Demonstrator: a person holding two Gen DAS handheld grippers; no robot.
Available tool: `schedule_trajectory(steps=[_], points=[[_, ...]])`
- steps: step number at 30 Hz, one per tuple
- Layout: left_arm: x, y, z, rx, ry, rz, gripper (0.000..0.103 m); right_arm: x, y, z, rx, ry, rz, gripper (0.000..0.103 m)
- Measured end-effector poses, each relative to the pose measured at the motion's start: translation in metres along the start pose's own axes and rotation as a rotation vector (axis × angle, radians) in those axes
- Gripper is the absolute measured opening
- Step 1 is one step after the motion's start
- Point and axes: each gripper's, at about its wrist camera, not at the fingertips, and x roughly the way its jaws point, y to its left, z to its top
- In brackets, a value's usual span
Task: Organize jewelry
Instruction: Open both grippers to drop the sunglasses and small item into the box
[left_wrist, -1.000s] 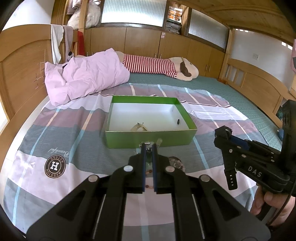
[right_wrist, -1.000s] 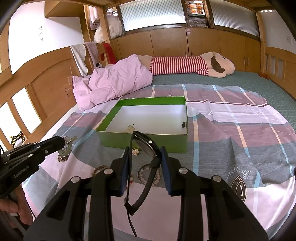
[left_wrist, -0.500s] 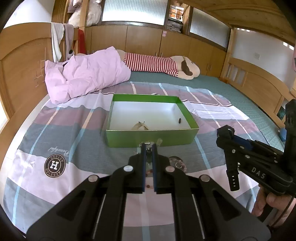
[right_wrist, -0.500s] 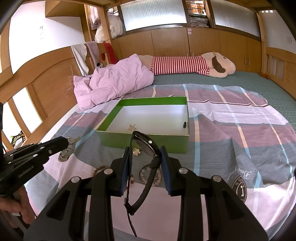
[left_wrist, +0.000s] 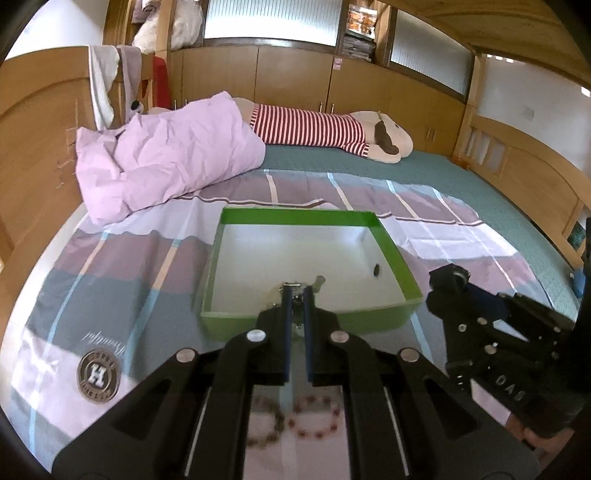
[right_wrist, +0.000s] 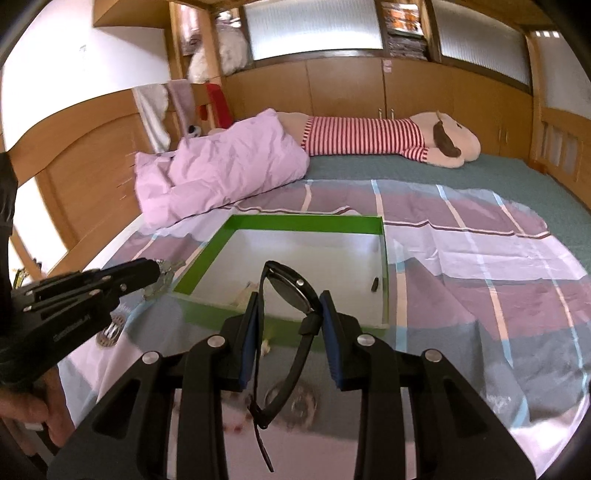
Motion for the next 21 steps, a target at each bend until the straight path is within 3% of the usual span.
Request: schedule_trajectory(steps=[10, 11, 12, 14, 17, 19, 21], points=[[0.090, 0.014, 0.018, -0.065, 0.083, 0.022, 0.007, 0.073, -0.019, 0.022, 0.026, 0.005, -0.025, 0.034], [0.096, 0.014, 0.016, -0.067, 0.097, 0.024, 0.017, 0.079, -0.024, 0.022, 0.036, 0.006, -0.038, 0.038], [0.101, 0.015, 0.013, -0.064, 0.110, 0.027, 0.043, 0.084, -0.027, 0.021, 0.045, 0.007, -0.043, 0.050], [0.104, 0.016, 0.009, -0.054, 0.089, 0.072, 0.079, 0.089, -0.033, 0.020, 0.064, 0.012, -0.044, 0.061], [0.091, 0.021, 0.016, -0.069, 0.043, 0.088, 0.082, 0.075, -0.038, 0.028, 0.087, -0.018, -0.032, 0.061], [0.067, 0.029, 0.028, -0.124, -0.016, 0.061, 0.083, 0.045, -0.037, 0.041, 0.101, -0.104, -0.018, 0.061], [0.038, 0.038, 0.038, -0.192, -0.078, 0.031, 0.089, 0.006, -0.037, 0.053, 0.110, -0.204, 0.002, 0.068]])
